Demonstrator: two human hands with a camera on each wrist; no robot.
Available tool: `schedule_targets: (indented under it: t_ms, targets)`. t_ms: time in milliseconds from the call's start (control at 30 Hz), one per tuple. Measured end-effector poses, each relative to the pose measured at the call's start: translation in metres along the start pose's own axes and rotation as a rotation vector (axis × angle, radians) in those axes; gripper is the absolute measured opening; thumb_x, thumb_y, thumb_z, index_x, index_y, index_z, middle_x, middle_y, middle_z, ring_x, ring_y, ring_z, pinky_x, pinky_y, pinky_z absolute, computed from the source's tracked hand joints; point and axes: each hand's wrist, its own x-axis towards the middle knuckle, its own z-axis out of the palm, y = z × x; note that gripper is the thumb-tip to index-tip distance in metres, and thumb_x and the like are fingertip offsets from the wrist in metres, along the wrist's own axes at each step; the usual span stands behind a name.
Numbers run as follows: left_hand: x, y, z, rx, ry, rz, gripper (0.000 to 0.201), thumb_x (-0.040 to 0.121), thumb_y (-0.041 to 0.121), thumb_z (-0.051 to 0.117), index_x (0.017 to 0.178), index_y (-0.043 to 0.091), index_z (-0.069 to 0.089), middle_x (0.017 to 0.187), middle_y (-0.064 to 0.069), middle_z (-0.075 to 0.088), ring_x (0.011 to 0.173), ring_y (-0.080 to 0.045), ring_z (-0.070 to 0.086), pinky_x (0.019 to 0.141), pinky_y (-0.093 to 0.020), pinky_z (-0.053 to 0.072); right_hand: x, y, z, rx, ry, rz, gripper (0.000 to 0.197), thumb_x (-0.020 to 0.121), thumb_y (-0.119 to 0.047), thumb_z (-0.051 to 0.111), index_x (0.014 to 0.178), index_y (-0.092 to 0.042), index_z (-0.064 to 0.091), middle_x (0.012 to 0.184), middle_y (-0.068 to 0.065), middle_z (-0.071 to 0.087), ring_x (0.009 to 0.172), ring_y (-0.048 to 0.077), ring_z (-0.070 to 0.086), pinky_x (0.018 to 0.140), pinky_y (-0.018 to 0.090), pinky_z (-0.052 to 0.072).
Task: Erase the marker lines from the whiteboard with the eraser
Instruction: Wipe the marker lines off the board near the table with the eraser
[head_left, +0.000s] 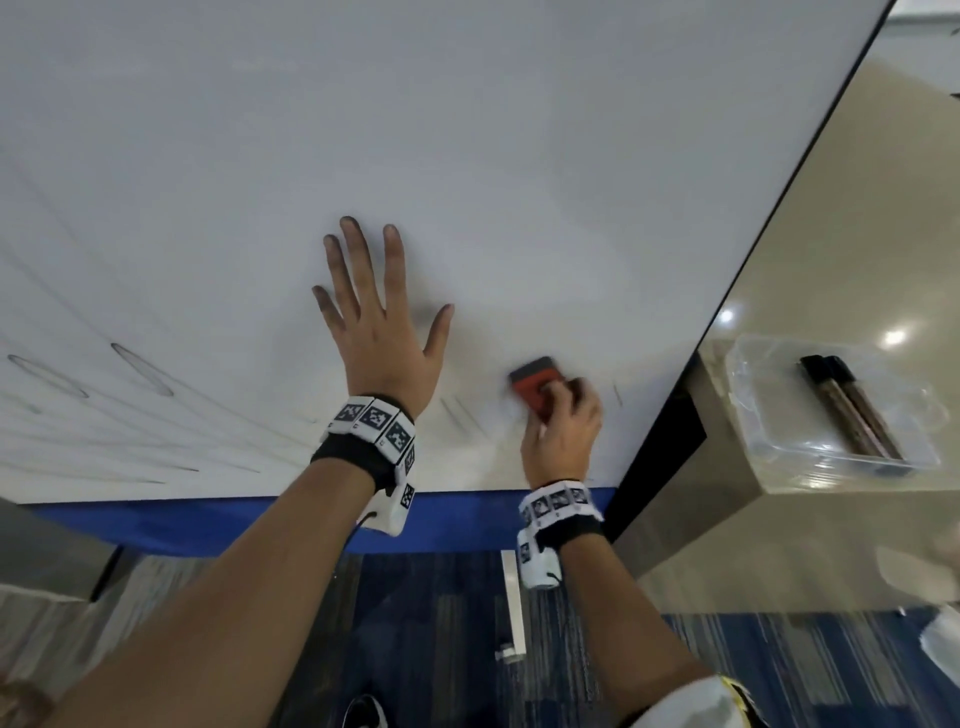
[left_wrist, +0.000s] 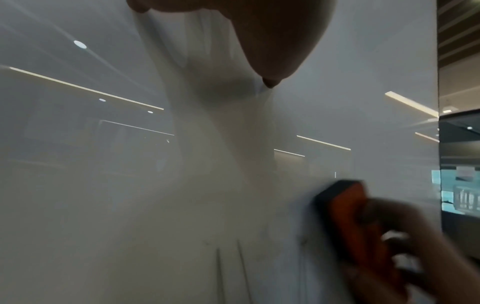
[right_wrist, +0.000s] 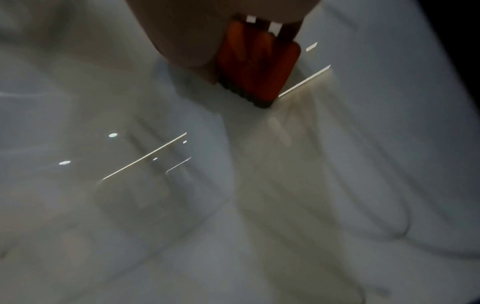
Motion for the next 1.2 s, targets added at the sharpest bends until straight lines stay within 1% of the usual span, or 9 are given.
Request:
schedule_targets:
  t_ms: [200,333,433,600,733,800,933,1067,1200]
  targets:
    - [-0.004,0.004,0.007,0.001,0.006,-0.018,0.085,0.1,0.061,0.043,0.161,0.018,0.003,0.167,-0.02,-0.001,0.155,-0.04,0.0,0.119,-0.065,0.02,0.071,0.008,-0.038,0.246,0.446,0.476,0.057,0.075,0.002,0.063,0.13,0.007,0.048,0.125,0.028,0.051,0.114,0.046,0.051,0.103,0.051,0.038]
    - [-0.007,0.008,0.01,0.0,-0.002,-0.032,0.084,0.1,0.061,0.043,0.161,0.017,0.004,0.167,-0.021,-0.001,0.155,-0.04,-0.002,0.12,-0.065,0.019,0.017,-0.044,0.005,0.194,0.149,0.173,0.046,0.078,0.001,0.067,0.122,-0.003,0.054,0.134,0.028,0.047,0.121,0.036,0.042,0.107,0.042,0.031]
    - [-0.009,0.002,0.013,0.024,-0.004,-0.002,0.086,0.1,0.062,0.043,0.161,0.017,0.003,0.167,-0.021,-0.003,0.155,-0.04,-0.002,0.12,-0.064,0.018,-0.005,-0.018,0.013,0.103,0.037,0.098,0.039,0.081,0.0,0.069,0.116,-0.01,0.054,0.136,0.023,0.044,0.121,0.04,0.042,0.105,0.047,0.037]
    - [-0.01,-0.005,0.017,0.059,-0.026,0.043,0.087,0.099,0.062,0.046,0.161,0.02,0.0,0.167,-0.022,-0.003,0.155,-0.042,-0.002,0.121,-0.064,0.017,0.005,0.064,-0.007,0.138,0.18,0.429,0.046,0.073,0.008,0.066,0.117,0.003,0.054,0.129,0.03,0.047,0.114,0.044,0.049,0.099,0.044,0.038]
    - [-0.014,-0.007,0.016,0.092,-0.047,0.047,0.089,0.099,0.06,0.048,0.161,0.022,-0.002,0.167,-0.021,-0.004,0.155,-0.041,-0.002,0.121,-0.064,0.018,0.022,0.048,-0.006,0.369,0.392,0.908,0.049,0.074,0.014,0.053,0.123,0.011,0.048,0.127,0.032,0.048,0.111,0.043,0.054,0.092,0.026,0.037]
    - [-0.015,-0.01,0.017,0.103,-0.043,0.055,0.089,0.099,0.06,0.049,0.161,0.023,-0.003,0.167,-0.02,-0.004,0.155,-0.041,-0.002,0.121,-0.064,0.018,0.02,0.017,0.002,0.375,0.374,0.788,0.046,0.072,0.018,0.053,0.118,0.014,0.049,0.122,0.032,0.049,0.109,0.043,0.053,0.091,0.021,0.035]
    - [-0.014,-0.011,0.02,0.084,-0.035,0.064,0.088,0.099,0.06,0.049,0.161,0.023,-0.002,0.167,-0.022,-0.002,0.155,-0.042,-0.001,0.121,-0.064,0.016,-0.009,-0.013,0.011,0.215,0.092,0.402,0.039,0.073,0.01,0.064,0.109,-0.001,0.054,0.124,0.022,0.05,0.107,0.034,0.048,0.092,0.034,0.036]
    - [-0.016,-0.012,0.023,0.085,-0.029,0.075,0.088,0.099,0.062,0.047,0.161,0.022,-0.002,0.166,-0.024,-0.002,0.154,-0.044,0.0,0.121,-0.065,0.014,-0.014,0.007,0.006,0.187,0.004,0.356,0.035,0.084,0.0,0.067,0.114,-0.006,0.051,0.127,0.014,0.048,0.107,0.032,0.051,0.092,0.038,0.043]
    - [-0.018,-0.014,0.025,0.085,-0.035,0.089,0.087,0.1,0.061,0.046,0.161,0.022,-0.001,0.166,-0.025,-0.002,0.154,-0.044,-0.001,0.121,-0.065,0.013,-0.013,0.028,0.015,0.332,0.112,0.619,0.042,0.089,0.006,0.064,0.127,0.003,0.046,0.128,0.021,0.046,0.113,0.032,0.054,0.092,0.015,0.037]
